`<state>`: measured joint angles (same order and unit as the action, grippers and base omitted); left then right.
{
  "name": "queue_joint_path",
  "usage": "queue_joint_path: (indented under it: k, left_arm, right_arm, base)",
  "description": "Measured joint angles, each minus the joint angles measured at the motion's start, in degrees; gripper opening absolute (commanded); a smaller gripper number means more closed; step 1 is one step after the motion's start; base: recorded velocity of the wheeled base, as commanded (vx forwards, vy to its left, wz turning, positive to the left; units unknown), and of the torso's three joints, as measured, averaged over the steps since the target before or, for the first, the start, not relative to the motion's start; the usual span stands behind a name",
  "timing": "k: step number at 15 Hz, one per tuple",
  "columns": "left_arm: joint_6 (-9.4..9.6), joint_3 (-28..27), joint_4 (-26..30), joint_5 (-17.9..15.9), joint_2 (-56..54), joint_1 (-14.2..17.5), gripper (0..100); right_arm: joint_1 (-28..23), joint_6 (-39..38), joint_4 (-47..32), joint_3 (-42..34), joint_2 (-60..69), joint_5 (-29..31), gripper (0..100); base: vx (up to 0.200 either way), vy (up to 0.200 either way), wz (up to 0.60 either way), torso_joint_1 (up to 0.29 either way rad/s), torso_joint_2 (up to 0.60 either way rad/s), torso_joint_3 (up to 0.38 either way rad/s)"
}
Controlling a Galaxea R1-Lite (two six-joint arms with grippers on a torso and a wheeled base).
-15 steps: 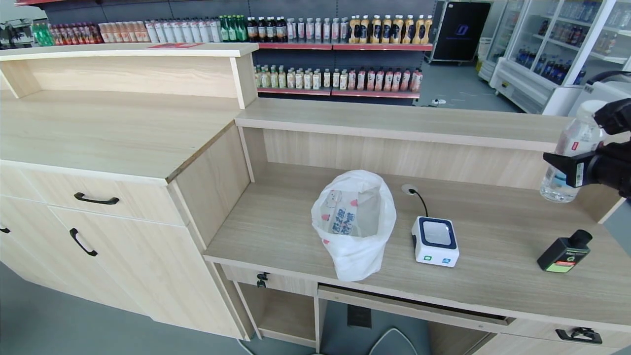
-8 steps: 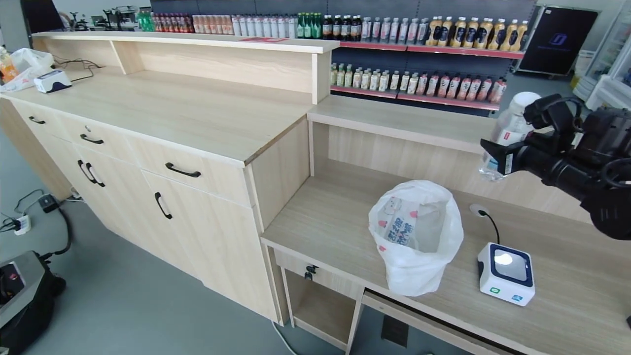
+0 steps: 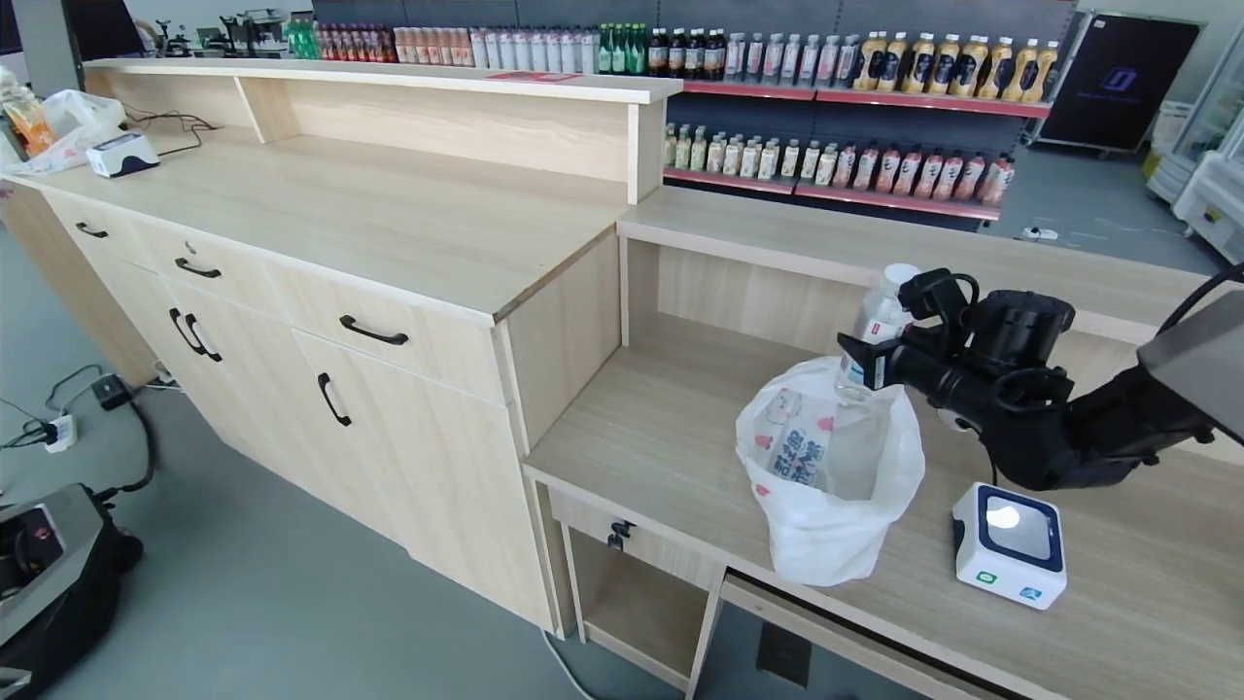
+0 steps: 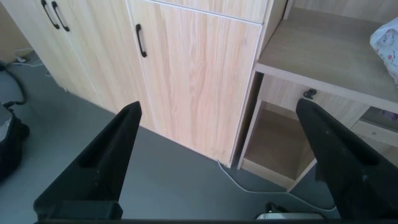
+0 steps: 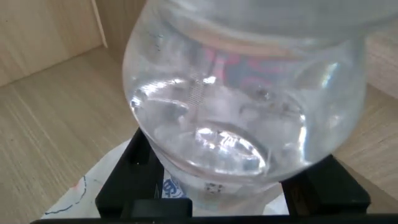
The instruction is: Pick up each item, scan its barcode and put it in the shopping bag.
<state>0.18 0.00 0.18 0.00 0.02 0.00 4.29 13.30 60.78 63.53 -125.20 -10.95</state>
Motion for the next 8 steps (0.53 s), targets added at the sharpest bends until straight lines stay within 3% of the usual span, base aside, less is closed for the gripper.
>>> queue_joint_path:
  k: [8]
  left_arm:
    - [0.0,0.0,0.0,0.0,0.0,0.0,100]
  right_arm:
    - [2.0,-0.1,1.1,4.5,-11.2,-2.5,0]
  base:
    - [0.0,0.0,0.0,0.0,0.0,0.0]
